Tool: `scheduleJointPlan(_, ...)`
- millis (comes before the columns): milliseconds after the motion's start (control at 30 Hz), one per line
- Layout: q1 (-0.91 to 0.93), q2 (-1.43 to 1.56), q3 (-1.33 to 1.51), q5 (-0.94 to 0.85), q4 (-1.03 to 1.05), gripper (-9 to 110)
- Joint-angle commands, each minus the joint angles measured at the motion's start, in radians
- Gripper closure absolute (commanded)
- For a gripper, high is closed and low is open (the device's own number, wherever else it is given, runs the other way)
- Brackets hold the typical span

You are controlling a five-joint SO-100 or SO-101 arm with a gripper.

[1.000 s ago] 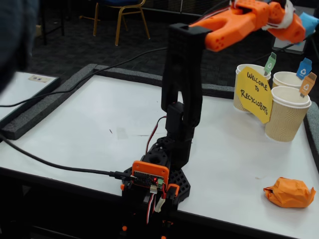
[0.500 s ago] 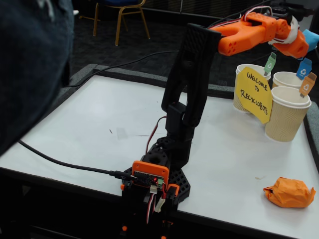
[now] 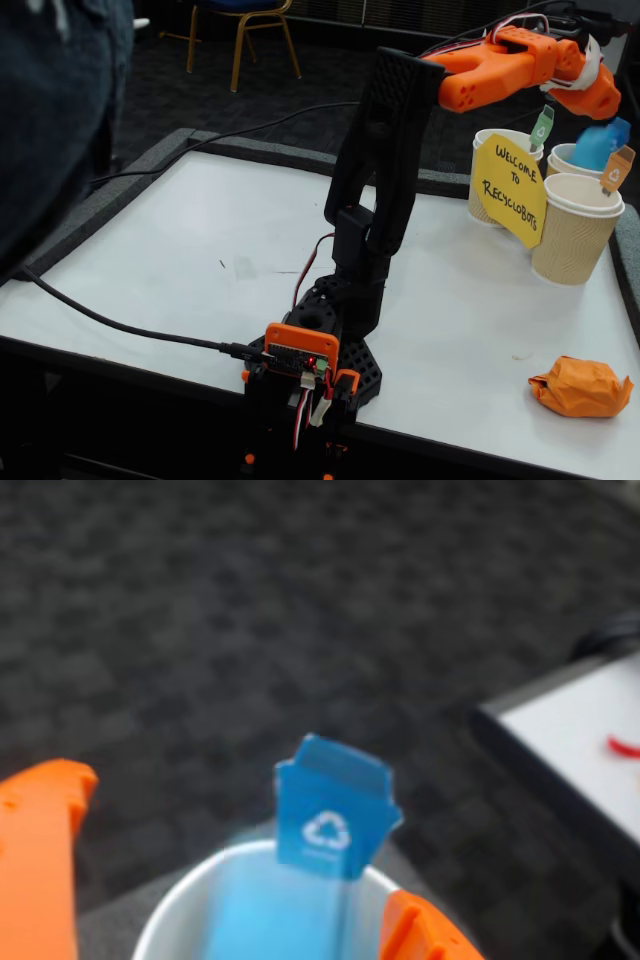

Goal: Sort rubbish by color.

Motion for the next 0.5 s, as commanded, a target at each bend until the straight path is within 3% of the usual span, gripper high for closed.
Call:
scheduleJointPlan(0, 0.028, 0.061, -0.164, 0.003, 0.0, 79)
scheduleJointPlan(200, 0.026, 0.141, -0.126, 0.003, 0.057, 101)
scheduleJointPlan(467, 0.026, 0.503, 0.158, 0.006, 0.166, 101)
